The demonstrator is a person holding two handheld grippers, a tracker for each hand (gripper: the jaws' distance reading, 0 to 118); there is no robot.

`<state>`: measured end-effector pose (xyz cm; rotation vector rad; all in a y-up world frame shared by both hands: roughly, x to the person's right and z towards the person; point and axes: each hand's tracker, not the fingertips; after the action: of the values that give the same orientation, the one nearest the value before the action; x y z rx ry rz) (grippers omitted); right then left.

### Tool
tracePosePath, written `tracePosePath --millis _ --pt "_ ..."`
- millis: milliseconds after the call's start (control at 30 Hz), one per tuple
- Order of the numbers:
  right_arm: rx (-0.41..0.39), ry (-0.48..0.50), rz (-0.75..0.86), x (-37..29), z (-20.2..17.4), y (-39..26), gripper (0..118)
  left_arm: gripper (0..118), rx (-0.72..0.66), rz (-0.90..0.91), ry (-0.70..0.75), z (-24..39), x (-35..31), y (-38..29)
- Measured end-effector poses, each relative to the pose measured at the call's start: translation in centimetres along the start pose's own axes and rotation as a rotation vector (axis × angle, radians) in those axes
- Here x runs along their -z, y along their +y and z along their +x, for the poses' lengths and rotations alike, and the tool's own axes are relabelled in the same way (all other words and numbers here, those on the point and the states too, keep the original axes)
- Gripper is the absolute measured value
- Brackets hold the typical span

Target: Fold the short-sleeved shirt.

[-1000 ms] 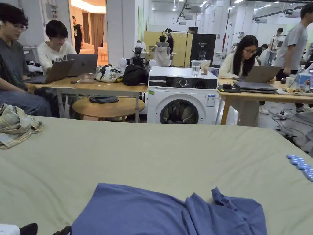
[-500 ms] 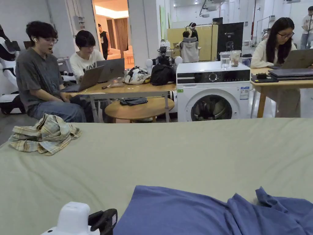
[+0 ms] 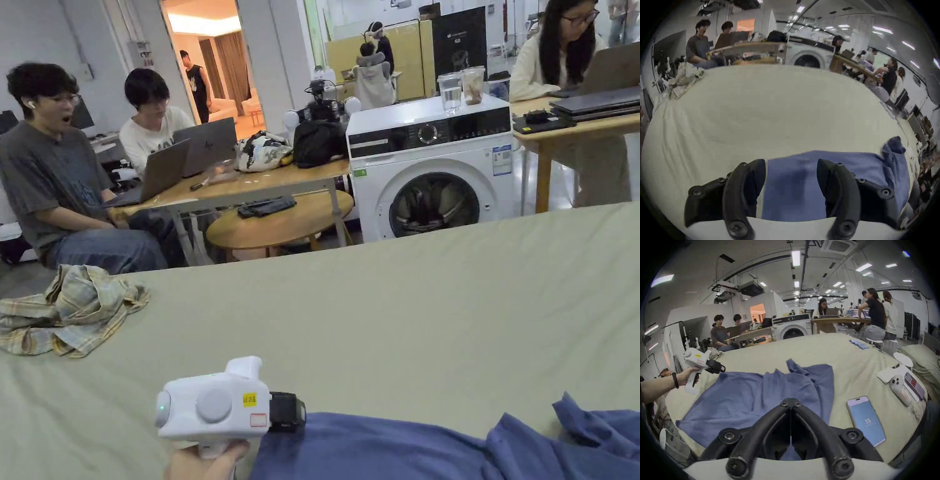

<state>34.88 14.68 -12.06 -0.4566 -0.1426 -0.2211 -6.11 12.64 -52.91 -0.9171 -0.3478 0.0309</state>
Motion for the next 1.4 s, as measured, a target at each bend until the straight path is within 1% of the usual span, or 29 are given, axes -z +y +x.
tracePosePath --millis 67,100,167,200,233,267,300,333,367,400,433,467,500,533,600,633,700,733,767,800,833,867,900,933,967,1033,1167,1267,1400 --pt "0.016 -0.037 -0.024 0.2 1.2 -0.1 0 63 0.008 -0.079 0.048 0.0 2.2 0.3" --pt "0.021 -0.054 -0.029 0.3 1.8 -0.1 0 50 0.018 -0.149 0.072 0.1 3.4 0.3" --pt "0.032 -0.075 -0.04 0.4 2.8 -0.2 0 47 0.05 -0.096 0.073 0.7 3.0 0.3" --pt "0.043 -0.084 -0.045 0.5 3.3 0.0 0 43 0.063 -0.098 0.082 1.0 2.9 0.4" --pt "0.057 -0.084 -0.049 0.8 3.7 0.2 0 35 0.088 -0.103 0.09 1.2 2.9 0.4" --pt "0.07 -0.079 -0.049 1.1 4.0 0.6 0 20 0.121 -0.101 0.097 1.6 2.8 0.4" --pt "0.074 -0.081 -0.051 1.4 4.1 1.1 0 1 0.133 -0.096 0.094 2.1 2.6 0.3" --pt "0.073 -0.089 -0.059 1.9 4.2 1.7 0 0 0.142 -0.102 0.076 2.5 2.6 0.3" --pt "0.064 -0.103 -0.079 2.8 4.3 2.7 0 0 0.174 -0.109 0.116 3.3 3.0 0.0" --pt "0.056 -0.111 -0.106 3.9 4.6 3.7 3 0 0.228 -0.102 0.144 3.8 3.3 -0.2" --pt "0.054 -0.119 -0.138 5.2 5.1 4.3 26 0 0.254 -0.108 0.154 4.1 3.5 -0.3" --pt "0.066 -0.125 -0.174 7.0 5.7 5.3 58 0 0.248 -0.11 0.152 4.4 3.2 -0.7" --pt "0.082 -0.128 -0.225 9.2 6.3 6.2 83 0 0.226 -0.118 0.144 4.3 3.1 -0.5" --pt "0.116 -0.122 -0.275 11.3 7.0 6.8 80 0 0.207 -0.127 0.135 4.1 3.0 -0.3" --pt "0.175 -0.165 -0.343 15.9 8.7 7.3 75 0 0.165 -0.14 0.113 3.7 2.7 -0.2" --pt "0.2 -0.181 -0.376 17.7 9.2 7.3 68 0 0.151 -0.142 0.111 3.8 2.8 -0.3" --pt "0.238 -0.179 -0.455 20.0 9.2 7.1 39 0 0.155 -0.139 0.117 4.1 2.7 -0.5" --pt "0.241 -0.202 -0.507 21.0 9.0 6.7 35 0 0.159 -0.135 0.123 4.2 2.7 -0.5" --pt "0.157 -0.268 -0.493 20.9 8.3 6.3 35 0 0.166 -0.132 0.129 4.4 2.7 -0.7" --pt "0.102 -0.237 -0.435 19.9 7.5 6.5 33 0 0.167 -0.126 0.136 4.6 2.6 -0.8" --pt "0.092 -0.247 -0.438 19.8 7.3 6.3 25 0 0.166 -0.123 0.141 4.7 2.6 -0.9" --pt "0.115 -0.235 -0.448 19.6 7.1 6.4 5 0 0.165 -0.119 0.146 4.5 2.6 -0.7" --pt "0.116 -0.235 -0.444 19.5 7.1 6.5 0 0 0.158 -0.116 0.147 4.5 2.3 -0.7" --pt "0.112 -0.229 -0.435 19.2 7.3 6.7 0 0 0.131 -0.091 0.141 4.4 1.5 -0.8" --pt "0.101 -0.218 -0.414 18.5 7.1 7.1 0 0 0.115 -0.019 0.112 4.1 -0.3 -1.0" --pt "0.062 -0.215 -0.311 16.2 6.6 8.7 0 0 0.089 0.181 0.065 3.2 -4.5 -1.2" --pt "0.01 -0.152 -0.16 11.7 4.7 13.8 0 0 0.117 0.341 -0.003 1.3 -13.1 0.2" --pt "-0.025 -0.113 -0.048 9.3 3.3 18.4 0 0 0.155 0.489 0.032 1.5 -20.9 0.6" --pt "-0.061 -0.068 0.116 4.8 0.4 24.4 0 0 0.151 0.664 0.064 0.6 -30.3 1.1"
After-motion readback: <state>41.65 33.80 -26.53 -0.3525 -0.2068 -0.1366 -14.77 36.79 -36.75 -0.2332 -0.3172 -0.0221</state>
